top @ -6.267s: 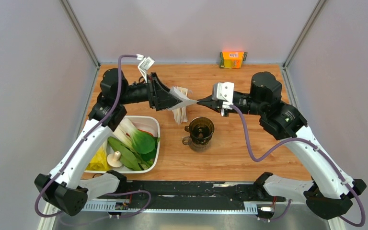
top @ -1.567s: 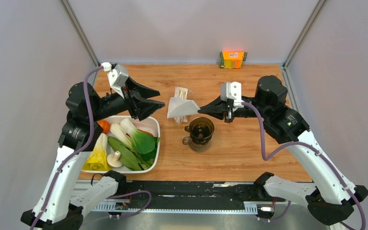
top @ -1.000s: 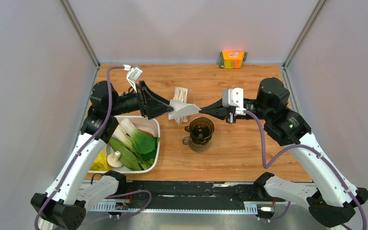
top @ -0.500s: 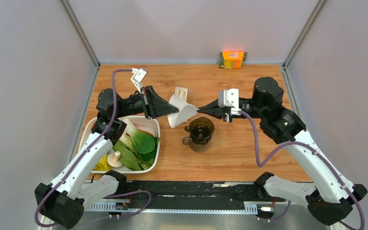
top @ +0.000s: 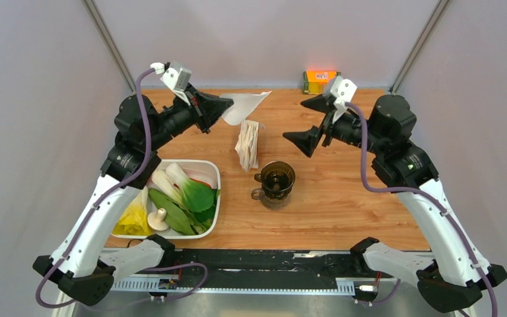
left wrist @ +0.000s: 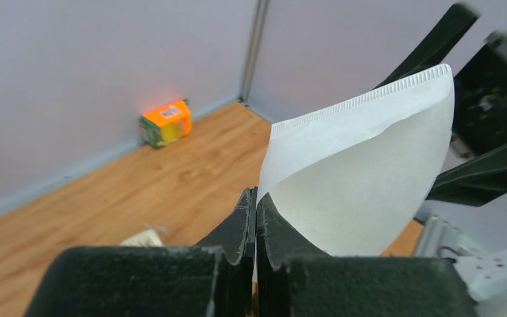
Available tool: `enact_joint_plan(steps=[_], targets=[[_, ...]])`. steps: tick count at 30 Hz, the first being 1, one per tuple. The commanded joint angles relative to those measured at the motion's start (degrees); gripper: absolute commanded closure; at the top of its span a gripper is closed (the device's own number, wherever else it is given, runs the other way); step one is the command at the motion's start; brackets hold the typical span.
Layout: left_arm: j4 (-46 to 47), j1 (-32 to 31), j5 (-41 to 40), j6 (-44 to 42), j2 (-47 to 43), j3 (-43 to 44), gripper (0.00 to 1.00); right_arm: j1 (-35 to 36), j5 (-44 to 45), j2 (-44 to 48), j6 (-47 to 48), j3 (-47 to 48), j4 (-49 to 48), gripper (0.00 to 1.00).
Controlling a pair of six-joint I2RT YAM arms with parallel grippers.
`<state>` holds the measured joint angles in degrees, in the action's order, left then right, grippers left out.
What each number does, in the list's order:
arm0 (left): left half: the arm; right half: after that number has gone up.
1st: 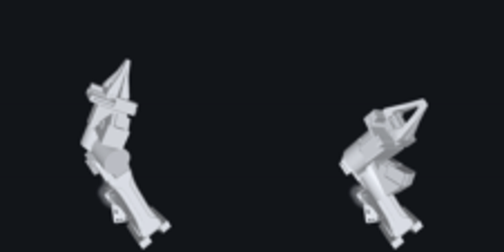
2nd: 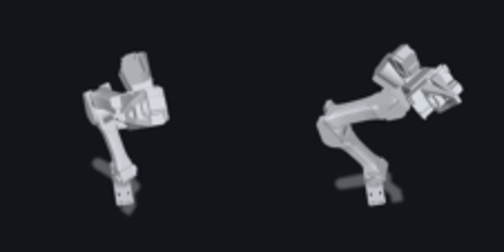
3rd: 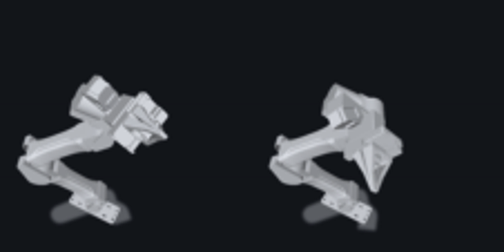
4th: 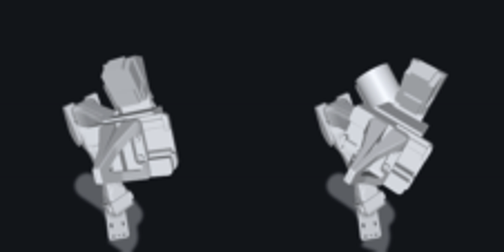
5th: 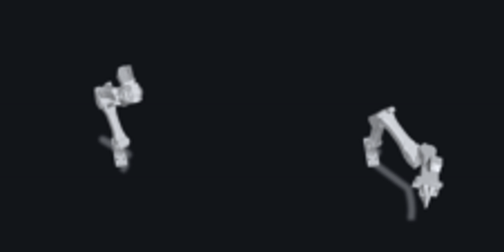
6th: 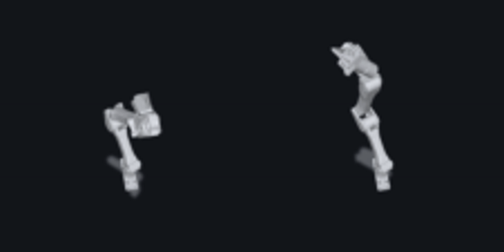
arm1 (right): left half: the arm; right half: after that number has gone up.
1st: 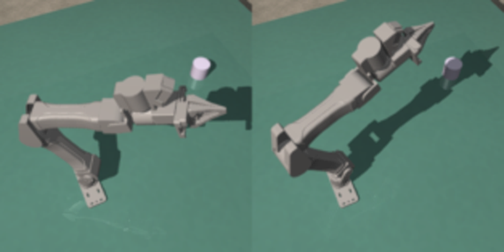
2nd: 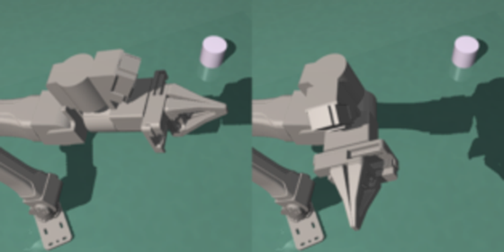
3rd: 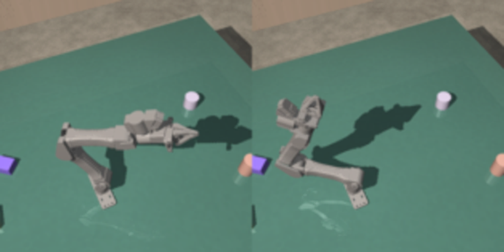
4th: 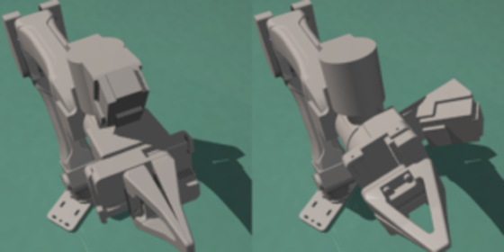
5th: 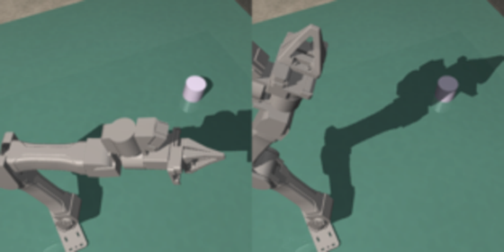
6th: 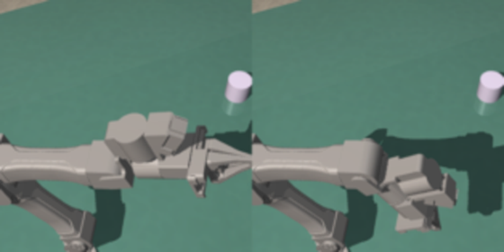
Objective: Place the coffee filter in the dripper
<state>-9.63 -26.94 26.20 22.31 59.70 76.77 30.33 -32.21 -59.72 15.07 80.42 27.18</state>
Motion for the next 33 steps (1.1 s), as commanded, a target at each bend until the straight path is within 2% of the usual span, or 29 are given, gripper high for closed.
enact_joint_plan(steps=[1,4,9,20,28,33], targets=[[-8.78,-8.26,-21.85,-23.99,2.96,6.01,1.00,-0.18,7.52,-1.12,-12.02,9.06,-4.76,0.00],[-8.73,-12.19,-31.30,-30.24,4.88,9.23,1.00,-0.13,8.83,-2.18,-14.69,11.19,-7.83,0.00],[-9.58,-16.67,-37.63,-34.42,8.74,13.00,1.00,2.19,14.23,-4.22,-13.21,13.20,-8.79,0.00],[-9.78,-19.70,-39.48,-34.32,12.60,16.89,1.00,11.89,28.51,-8.64,-1.81,13.98,-8.54,0.00],[-10.05,-20.94,-38.22,-33.14,12.16,16.67,1.00,12.56,36.80,-10.54,1.07,12.89,-9.11,0.03],[-10.28,-21.14,-37.46,-32.60,12.02,17.17,1.00,12.56,36.42,-10.59,1.99,11.64,-9.16,0.08]])
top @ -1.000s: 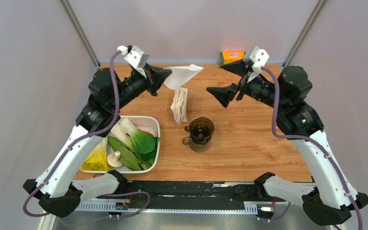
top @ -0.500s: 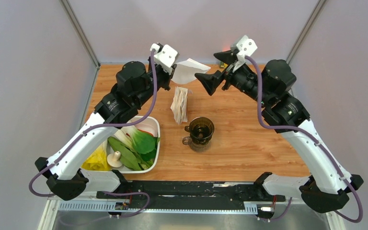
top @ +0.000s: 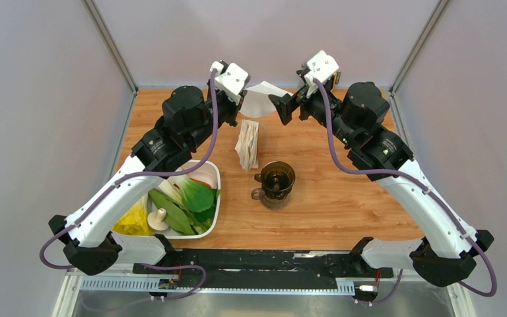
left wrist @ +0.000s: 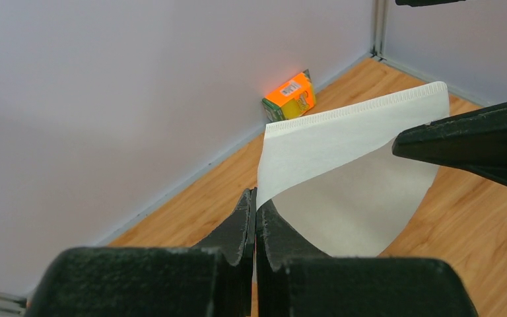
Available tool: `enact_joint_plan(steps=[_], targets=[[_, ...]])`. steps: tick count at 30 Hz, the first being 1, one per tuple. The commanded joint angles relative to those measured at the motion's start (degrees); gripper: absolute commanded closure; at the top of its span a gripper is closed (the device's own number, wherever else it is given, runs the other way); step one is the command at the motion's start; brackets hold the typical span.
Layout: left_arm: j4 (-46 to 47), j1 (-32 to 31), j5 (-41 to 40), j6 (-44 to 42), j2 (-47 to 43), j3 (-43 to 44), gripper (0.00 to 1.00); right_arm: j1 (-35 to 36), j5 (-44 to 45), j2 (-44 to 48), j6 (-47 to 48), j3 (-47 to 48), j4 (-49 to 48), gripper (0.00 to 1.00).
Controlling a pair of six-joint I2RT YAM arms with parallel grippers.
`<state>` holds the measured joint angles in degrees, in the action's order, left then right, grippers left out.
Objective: Place the coffee filter in the dripper
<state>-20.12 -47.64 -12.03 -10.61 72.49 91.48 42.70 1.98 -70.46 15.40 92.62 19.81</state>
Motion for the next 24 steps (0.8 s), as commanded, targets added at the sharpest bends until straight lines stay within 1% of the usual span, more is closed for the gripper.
enact_joint_plan(steps=[1,5,7,10,13,14,18,21,24], targets=[[0.23,-0.48,0.87,0.39,-0.81,2.65,1.00,0.19,1.65,0.21,1.73,-0.78,-1.73,0.10],[0.26,-0.47,0.95,0.44,-0.61,2.99,1.00,0.19,-0.96,0.49,1.50,-1.65,-1.17,0.17],[0.17,-0.57,0.88,0.54,-0.49,3.23,1.00,0.19,-0.90,0.22,1.42,-1.83,-0.52,0.20],[0.08,-0.56,1.02,0.76,-0.42,3.42,1.00,0.19,-0.67,-0.02,1.88,-2.29,0.21,0.20],[-0.30,-0.59,0.98,0.96,-0.20,3.63,1.00,0.19,-1.01,-0.05,2.57,-2.14,0.91,0.14],[-0.37,-0.56,1.15,1.08,-0.18,3.68,1.00,0.19,-1.01,0.01,2.58,-2.22,0.89,0.14],[0.24,-0.58,3.69,1.43,-0.95,2.47,1.00,0.19,-0.28,-0.16,2.71,-1.96,0.76,0.22],[0.96,-0.57,5.11,1.27,-1.48,1.75,1.00,0.19,0.71,-0.38,2.48,-1.75,0.73,0.32],[1.60,-0.68,6.34,0.95,-1.79,0.98,1.00,0.17,0.94,-0.35,1.80,-2.03,0.70,0.38]])
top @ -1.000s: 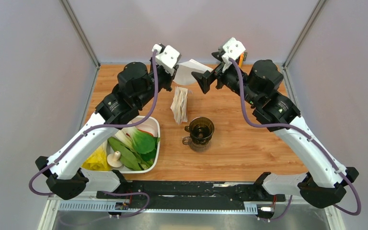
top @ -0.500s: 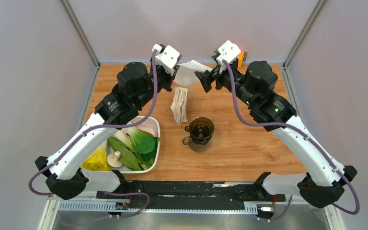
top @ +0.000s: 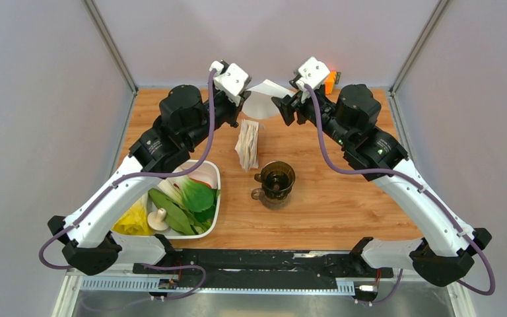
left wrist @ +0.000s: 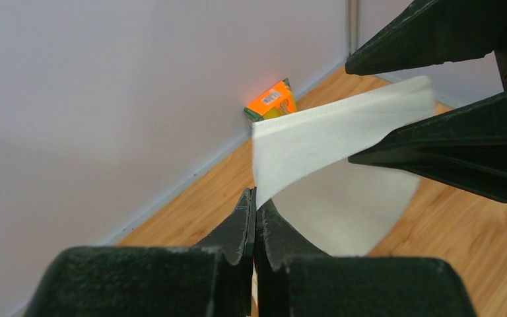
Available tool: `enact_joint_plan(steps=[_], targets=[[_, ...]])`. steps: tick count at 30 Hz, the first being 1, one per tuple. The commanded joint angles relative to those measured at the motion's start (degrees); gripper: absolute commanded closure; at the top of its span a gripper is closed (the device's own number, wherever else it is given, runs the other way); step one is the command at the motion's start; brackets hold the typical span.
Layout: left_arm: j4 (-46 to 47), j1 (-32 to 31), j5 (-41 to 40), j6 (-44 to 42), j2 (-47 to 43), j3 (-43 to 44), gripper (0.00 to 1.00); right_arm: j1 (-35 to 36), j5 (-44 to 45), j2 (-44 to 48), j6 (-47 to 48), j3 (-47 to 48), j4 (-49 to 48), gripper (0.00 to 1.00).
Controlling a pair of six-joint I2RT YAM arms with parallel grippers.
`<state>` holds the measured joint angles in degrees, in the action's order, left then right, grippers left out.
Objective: Place the coffee filter in the dripper
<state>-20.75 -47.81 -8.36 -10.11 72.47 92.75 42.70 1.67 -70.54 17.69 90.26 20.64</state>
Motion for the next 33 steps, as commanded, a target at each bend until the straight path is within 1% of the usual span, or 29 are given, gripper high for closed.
enact_joint_plan(steps=[1,3,4,6,8,12,15,18,21,22,23,25,26,28,31,33], targets=[[2.83,-0.59,2.83,0.44,-2.08,-0.51,1.00,0.16,0.86,-0.21,-0.74,0.23,-0.14,0.39],[3.57,-0.77,3.04,0.29,-2.49,-1.03,1.00,0.15,0.23,-0.20,-1.18,0.13,-0.09,0.38],[3.77,-0.82,3.03,0.05,-2.58,-1.22,1.00,0.18,0.17,-0.24,-1.53,0.17,-0.13,0.36],[4.05,-1.08,2.87,-0.07,-2.67,-1.30,1.00,0.15,0.81,-0.44,-1.99,0.21,-0.21,0.26],[4.34,-1.31,2.75,-0.01,-2.64,-1.40,1.00,0.20,1.80,-0.69,-2.53,0.27,-0.21,0.24],[5.11,-2.11,1.67,0.01,-2.93,-2.00,1.00,0.19,4.23,-0.91,-3.28,0.26,-0.32,0.33],[5.56,-2.74,0.40,-0.16,-3.04,-2.61,1.00,0.19,5.23,-0.55,-4.37,0.09,-0.46,0.34],[5.96,-3.00,-0.10,-0.06,-3.16,-3.04,1.00,0.13,5.25,0.07,-5.17,-0.36,-0.73,0.38],[6.51,-3.09,-0.31,0.22,-3.41,-3.72,1.00,0.10,5.14,0.62,-5.47,-1.08,-1.01,0.44],[6.80,-3.08,-0.42,0.25,-3.52,-3.81,1.00,0.00,5.22,0.74,-5.73,-1.37,-0.96,0.44],[7.09,-3.12,-0.82,0.26,-3.62,-3.94,1.00,-0.17,5.19,0.95,-6.30,-1.55,-1.03,0.40],[7.58,-3.09,-1.22,0.23,-3.80,-4.16,1.00,-0.80,5.41,1.38,-7.69,-1.90,-0.99,0.18],[7.62,-3.15,-1.27,0.06,-3.86,-4.29,1.00,-1.35,4.80,1.58,-8.28,-2.01,-1.02,0.16],[7.92,-3.15,-1.29,-0.05,-4.20,-4.84,1.00,-2.19,2.55,2.11,-9.09,-2.37,-1.04,0.18],[8.74,-3.16,-0.96,-0.47,-5.06,-5.97,1.00,-3.41,-0.50,3.06,-10.41,-2.96,-1.07,0.30],[9.36,-3.15,-0.81,-0.58,-5.54,-6.64,1.00,-3.97,-0.70,3.36,-11.32,-3.09,-1.07,0.34]])
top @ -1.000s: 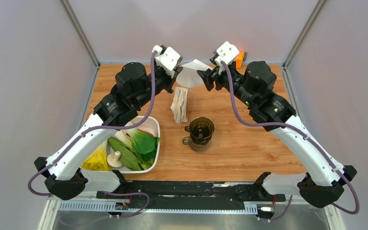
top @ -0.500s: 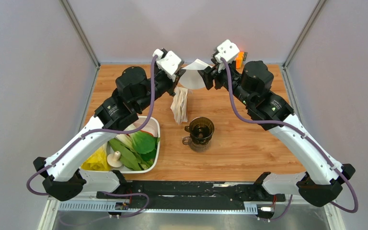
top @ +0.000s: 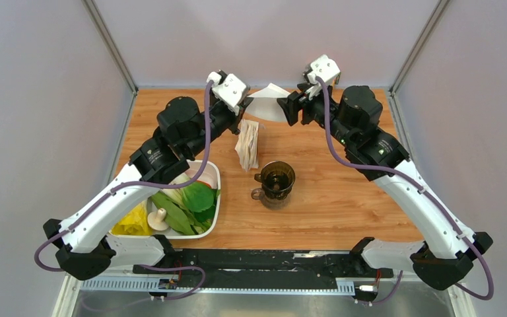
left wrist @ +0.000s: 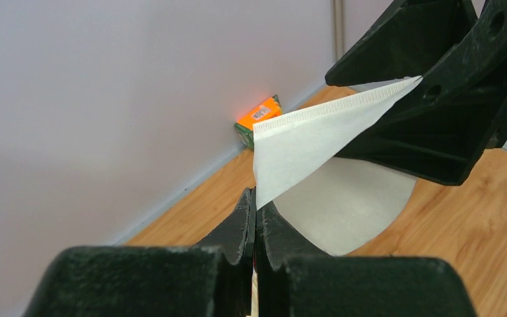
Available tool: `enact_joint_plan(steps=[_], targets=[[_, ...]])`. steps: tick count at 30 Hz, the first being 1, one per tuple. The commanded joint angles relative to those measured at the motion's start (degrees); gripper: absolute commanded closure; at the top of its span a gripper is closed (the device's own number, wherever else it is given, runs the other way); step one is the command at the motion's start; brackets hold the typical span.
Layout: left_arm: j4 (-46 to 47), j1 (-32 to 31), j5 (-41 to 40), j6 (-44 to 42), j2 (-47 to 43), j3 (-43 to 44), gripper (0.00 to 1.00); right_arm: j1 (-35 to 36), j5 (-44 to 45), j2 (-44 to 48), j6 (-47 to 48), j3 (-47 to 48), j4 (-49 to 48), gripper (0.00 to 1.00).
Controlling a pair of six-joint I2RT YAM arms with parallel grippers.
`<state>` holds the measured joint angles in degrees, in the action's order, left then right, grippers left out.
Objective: Place the coffee filter in the dripper
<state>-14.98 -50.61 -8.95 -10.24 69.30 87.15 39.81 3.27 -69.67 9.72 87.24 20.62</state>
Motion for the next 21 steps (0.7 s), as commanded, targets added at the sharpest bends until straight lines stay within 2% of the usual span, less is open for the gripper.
enact_joint_plan(steps=[1,7,13,21], targets=[[3.84,-0.34,-0.25,-0.43,-2.52,-1.47,1.00,-1.41,-3.88,2.59,-3.80,-0.13,-0.98,0.35],[3.84,-0.32,0.97,-0.54,-2.23,-1.25,1.00,-2.55,-9.62,2.97,-5.93,-0.31,-1.76,0.40],[3.74,-0.43,2.49,-1.12,-1.49,-0.60,1.00,-2.54,-10.24,2.29,-5.76,-0.25,-1.51,0.36],[3.83,-1.28,1.94,-3.88,-0.99,-0.41,1.00,-2.56,-8.71,1.39,-5.49,-0.02,-1.07,0.55]])
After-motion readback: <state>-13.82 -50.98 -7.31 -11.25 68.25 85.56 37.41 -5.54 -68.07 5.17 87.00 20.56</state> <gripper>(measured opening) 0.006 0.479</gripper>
